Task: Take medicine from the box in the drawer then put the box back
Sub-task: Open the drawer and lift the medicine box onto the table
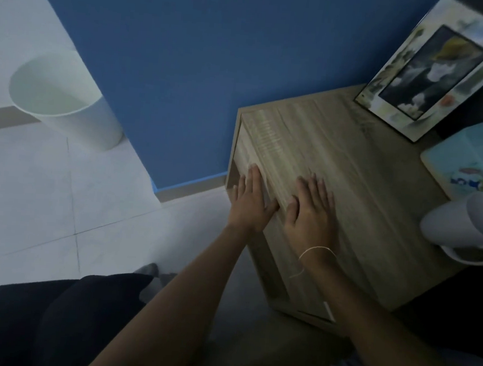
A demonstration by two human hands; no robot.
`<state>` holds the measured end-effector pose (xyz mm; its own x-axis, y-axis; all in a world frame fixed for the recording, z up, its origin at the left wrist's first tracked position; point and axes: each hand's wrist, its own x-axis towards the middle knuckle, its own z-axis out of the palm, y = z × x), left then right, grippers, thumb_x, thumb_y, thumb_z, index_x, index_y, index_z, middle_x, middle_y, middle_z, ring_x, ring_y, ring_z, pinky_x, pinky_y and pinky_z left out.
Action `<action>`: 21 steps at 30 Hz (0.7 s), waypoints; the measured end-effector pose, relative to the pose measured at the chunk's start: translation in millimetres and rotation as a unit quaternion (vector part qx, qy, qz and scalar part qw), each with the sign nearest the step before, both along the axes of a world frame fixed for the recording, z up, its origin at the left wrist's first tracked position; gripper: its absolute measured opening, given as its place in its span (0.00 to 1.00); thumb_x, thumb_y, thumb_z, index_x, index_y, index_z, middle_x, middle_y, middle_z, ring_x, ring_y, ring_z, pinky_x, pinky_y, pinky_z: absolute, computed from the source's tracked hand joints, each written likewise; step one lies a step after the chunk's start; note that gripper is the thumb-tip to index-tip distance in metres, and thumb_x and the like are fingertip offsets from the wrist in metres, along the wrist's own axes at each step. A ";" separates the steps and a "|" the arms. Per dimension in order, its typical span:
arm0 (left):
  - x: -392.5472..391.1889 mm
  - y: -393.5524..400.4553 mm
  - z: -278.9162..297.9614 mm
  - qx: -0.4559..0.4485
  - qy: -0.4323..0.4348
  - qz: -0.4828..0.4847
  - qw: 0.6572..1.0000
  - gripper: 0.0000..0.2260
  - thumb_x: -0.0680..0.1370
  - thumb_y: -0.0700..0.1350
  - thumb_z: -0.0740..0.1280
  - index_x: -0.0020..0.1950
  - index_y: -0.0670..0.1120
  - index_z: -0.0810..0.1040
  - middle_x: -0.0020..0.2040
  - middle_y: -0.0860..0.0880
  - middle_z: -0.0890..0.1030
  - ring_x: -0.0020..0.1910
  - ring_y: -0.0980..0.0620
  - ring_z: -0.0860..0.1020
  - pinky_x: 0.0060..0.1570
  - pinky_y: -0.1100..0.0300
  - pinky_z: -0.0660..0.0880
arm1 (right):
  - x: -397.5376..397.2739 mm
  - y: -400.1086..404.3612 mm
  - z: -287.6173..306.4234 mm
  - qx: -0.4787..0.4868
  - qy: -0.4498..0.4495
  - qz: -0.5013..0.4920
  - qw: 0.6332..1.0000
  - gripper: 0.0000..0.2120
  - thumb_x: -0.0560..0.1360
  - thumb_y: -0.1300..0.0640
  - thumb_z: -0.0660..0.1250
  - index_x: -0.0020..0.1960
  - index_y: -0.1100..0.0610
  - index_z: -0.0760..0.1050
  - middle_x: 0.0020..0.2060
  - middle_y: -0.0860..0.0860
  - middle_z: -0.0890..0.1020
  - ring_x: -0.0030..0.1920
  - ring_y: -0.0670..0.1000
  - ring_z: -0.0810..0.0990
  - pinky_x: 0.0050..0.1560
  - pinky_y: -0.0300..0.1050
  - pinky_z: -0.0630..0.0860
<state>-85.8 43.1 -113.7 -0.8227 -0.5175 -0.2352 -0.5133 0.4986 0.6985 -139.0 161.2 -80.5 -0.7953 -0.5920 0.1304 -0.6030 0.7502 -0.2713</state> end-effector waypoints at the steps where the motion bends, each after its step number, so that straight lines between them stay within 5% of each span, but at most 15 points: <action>1: -3.5 1.3 -1.4 0.009 0.009 0.011 1.000 0.41 0.77 0.58 0.61 0.77 0.43 0.40 0.80 0.44 0.44 0.78 0.41 0.43 0.77 0.46 0.45 | -0.2 0.0 -0.3 0.000 0.001 0.001 1.000 0.23 0.78 0.52 0.50 0.72 0.57 0.65 0.73 0.59 0.66 0.76 0.57 0.59 0.76 0.57 0.54; 6: -6.6 6.3 0.0 -0.011 0.046 0.038 0.998 0.45 0.75 0.56 0.66 0.77 0.40 0.39 0.79 0.42 0.44 0.78 0.41 0.44 0.77 0.45 0.47 | -1.1 -0.5 -1.8 -0.016 0.002 -0.007 1.000 0.24 0.78 0.54 0.52 0.72 0.59 0.65 0.73 0.60 0.66 0.75 0.57 0.60 0.75 0.56 0.54; 10: 8.4 -1.1 6.4 -0.132 0.053 0.009 0.990 0.43 0.75 0.52 0.65 0.76 0.38 0.40 0.79 0.39 0.43 0.78 0.41 0.42 0.77 0.45 0.46 | -2.0 0.8 -2.4 0.011 0.005 0.004 1.000 0.27 0.78 0.51 0.49 0.75 0.58 0.59 0.75 0.56 0.62 0.77 0.58 0.52 0.76 0.59 0.51; 15: 41.5 -19.7 11.7 -0.287 -0.041 -0.062 0.955 0.39 0.77 0.56 0.60 0.77 0.39 0.42 0.79 0.40 0.42 0.78 0.43 0.41 0.76 0.49 0.42 | -5.0 0.4 -3.2 0.063 -0.006 0.008 0.998 0.29 0.78 0.45 0.44 0.77 0.54 0.52 0.77 0.53 0.56 0.77 0.56 0.49 0.75 0.62 0.47; 21: 93.3 -44.2 23.6 -0.317 -0.103 -0.085 0.939 0.32 0.81 0.52 0.53 0.77 0.38 0.42 0.79 0.39 0.44 0.78 0.43 0.43 0.76 0.51 0.42 | -3.6 -0.2 -4.6 0.076 0.003 0.001 0.997 0.31 0.78 0.39 0.48 0.76 0.54 0.53 0.77 0.53 0.58 0.77 0.55 0.51 0.76 0.60 0.47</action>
<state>7.5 -1.0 -90.1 -0.8769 -0.4726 -0.0882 -0.4805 0.8677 0.1276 -142.6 161.0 -85.1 -0.7935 -0.6071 0.0431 -0.6058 0.7811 -0.1514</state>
